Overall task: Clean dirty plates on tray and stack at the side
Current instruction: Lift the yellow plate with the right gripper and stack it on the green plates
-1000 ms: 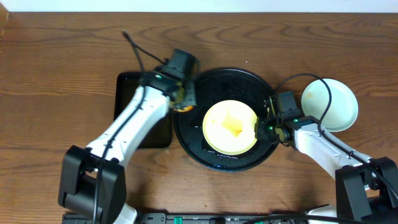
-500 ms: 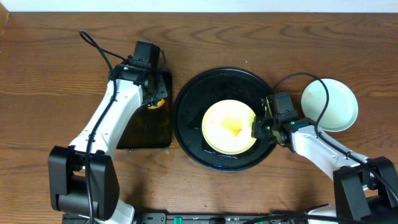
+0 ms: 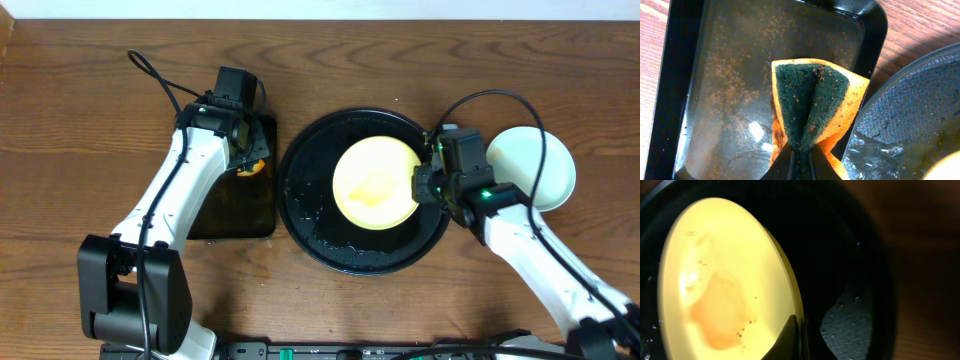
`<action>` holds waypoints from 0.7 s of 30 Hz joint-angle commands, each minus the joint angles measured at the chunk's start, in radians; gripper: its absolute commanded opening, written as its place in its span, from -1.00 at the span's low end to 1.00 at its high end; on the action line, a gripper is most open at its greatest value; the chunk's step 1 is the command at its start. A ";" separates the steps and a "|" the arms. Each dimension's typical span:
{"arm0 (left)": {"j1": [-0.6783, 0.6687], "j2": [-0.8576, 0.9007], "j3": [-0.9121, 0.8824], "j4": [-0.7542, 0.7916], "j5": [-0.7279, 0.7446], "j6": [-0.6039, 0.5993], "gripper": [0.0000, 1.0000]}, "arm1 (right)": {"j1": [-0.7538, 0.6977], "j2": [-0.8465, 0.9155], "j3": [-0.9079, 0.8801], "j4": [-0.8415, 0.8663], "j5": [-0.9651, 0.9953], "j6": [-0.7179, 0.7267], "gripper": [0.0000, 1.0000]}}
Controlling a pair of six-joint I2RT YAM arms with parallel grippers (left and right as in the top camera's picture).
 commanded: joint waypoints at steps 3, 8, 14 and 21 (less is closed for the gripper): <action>0.004 -0.025 0.005 -0.002 -0.017 0.016 -0.85 | 0.008 -0.086 0.016 0.032 0.104 -0.139 -0.98; 0.004 -0.025 0.005 -0.002 -0.017 0.016 -0.84 | 0.012 -0.154 0.016 0.084 0.203 -0.281 -0.98; 0.005 -0.025 0.005 -0.002 -0.016 0.016 -0.85 | 0.065 -0.191 0.016 0.117 0.382 -0.467 -0.98; 0.005 -0.025 0.005 0.001 -0.017 0.016 -0.84 | 0.200 -0.190 0.016 0.193 0.636 -0.715 -0.98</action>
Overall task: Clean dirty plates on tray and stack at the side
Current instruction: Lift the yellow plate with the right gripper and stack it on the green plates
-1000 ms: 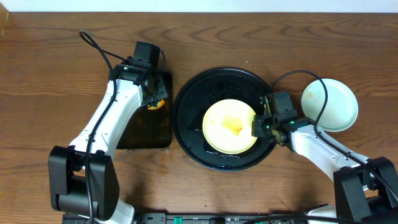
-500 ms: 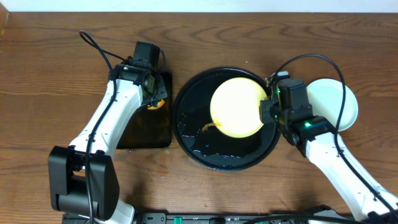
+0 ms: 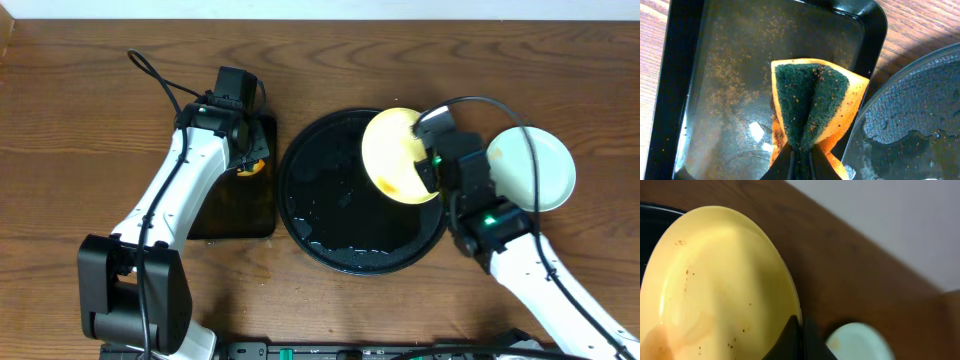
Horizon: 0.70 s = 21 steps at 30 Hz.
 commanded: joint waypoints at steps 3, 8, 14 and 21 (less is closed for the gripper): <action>0.004 -0.025 0.005 -0.001 -0.016 0.016 -0.84 | 0.119 -0.011 0.016 0.066 0.274 -0.204 -0.98; 0.004 -0.025 0.005 -0.001 -0.016 0.016 -0.85 | 0.180 -0.011 0.016 0.089 0.309 -0.226 -0.98; 0.004 -0.025 0.005 -0.002 -0.016 0.016 -0.85 | 0.148 -0.011 0.016 0.090 0.313 -0.082 -0.98; 0.005 -0.025 0.005 -0.003 -0.016 0.016 -0.85 | -0.004 -0.011 0.016 0.064 0.312 0.212 -0.98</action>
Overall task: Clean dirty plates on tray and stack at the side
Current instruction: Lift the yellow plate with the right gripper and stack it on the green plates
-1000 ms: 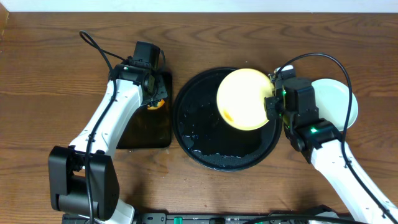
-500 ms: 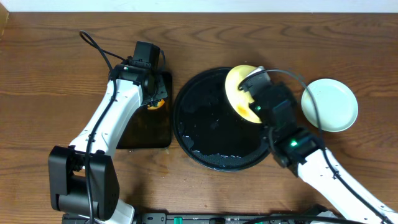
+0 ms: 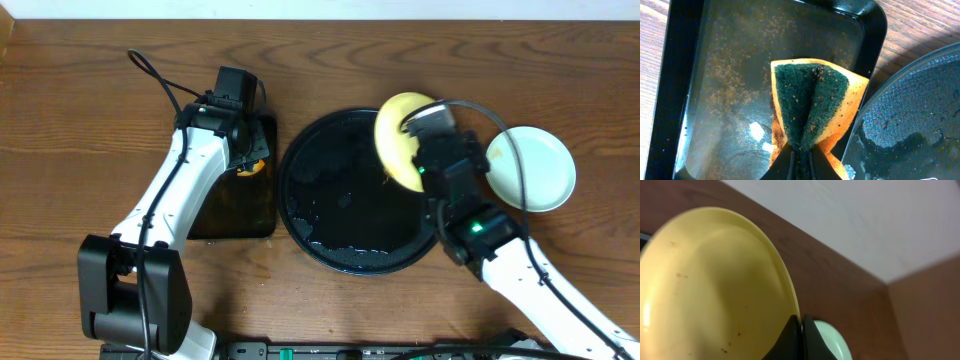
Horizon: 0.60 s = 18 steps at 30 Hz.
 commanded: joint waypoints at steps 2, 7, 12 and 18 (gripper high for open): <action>0.005 -0.025 0.005 -0.002 -0.017 0.014 -0.84 | -0.133 -0.011 0.016 -0.025 0.013 0.259 -0.98; 0.005 -0.025 0.005 -0.003 -0.034 0.017 -0.85 | -0.293 -0.011 0.016 -0.095 0.000 0.406 -0.98; 0.005 -0.023 0.005 -0.003 -0.048 0.077 -0.85 | -0.450 -0.011 0.016 -0.180 -0.050 0.531 -0.98; 0.005 -0.019 0.001 -0.003 -0.084 0.078 -0.85 | -0.642 -0.006 0.013 -0.263 -0.168 0.665 -0.98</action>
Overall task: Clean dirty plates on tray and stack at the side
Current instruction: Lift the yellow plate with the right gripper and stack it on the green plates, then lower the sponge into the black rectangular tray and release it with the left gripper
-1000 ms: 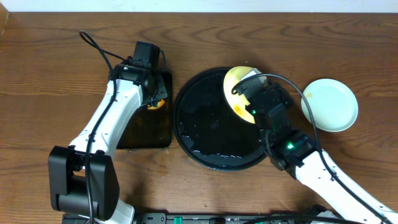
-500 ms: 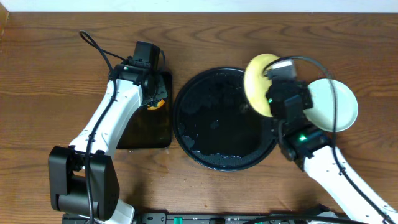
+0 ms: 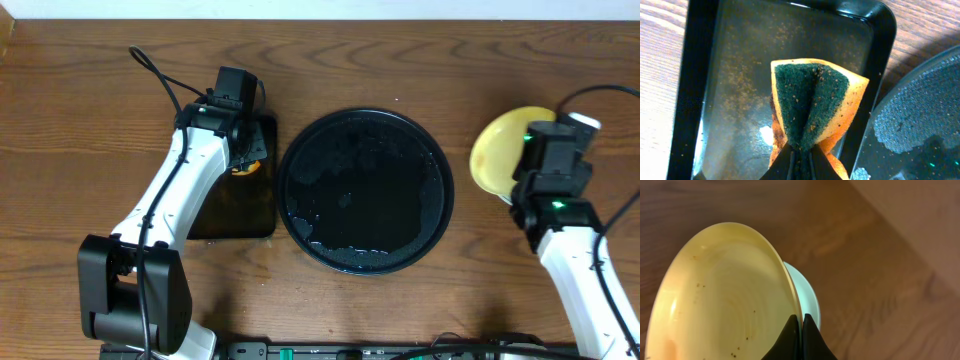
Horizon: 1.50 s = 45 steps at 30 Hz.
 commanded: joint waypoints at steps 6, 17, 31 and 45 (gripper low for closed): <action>0.005 -0.018 0.000 -0.002 -0.037 0.024 -0.85 | -0.202 0.051 0.012 -0.016 -0.179 0.162 -0.98; 0.005 -0.017 -0.002 -0.002 -0.037 0.030 -0.85 | -0.259 0.192 0.012 0.053 -0.360 0.161 -0.37; 0.125 0.016 -0.115 0.158 0.297 0.096 -0.85 | -0.232 0.192 0.012 -0.069 -0.624 0.101 -0.18; 0.330 0.216 -0.188 0.208 0.606 0.208 -0.85 | -0.231 0.192 0.012 -0.082 -0.624 0.100 -0.22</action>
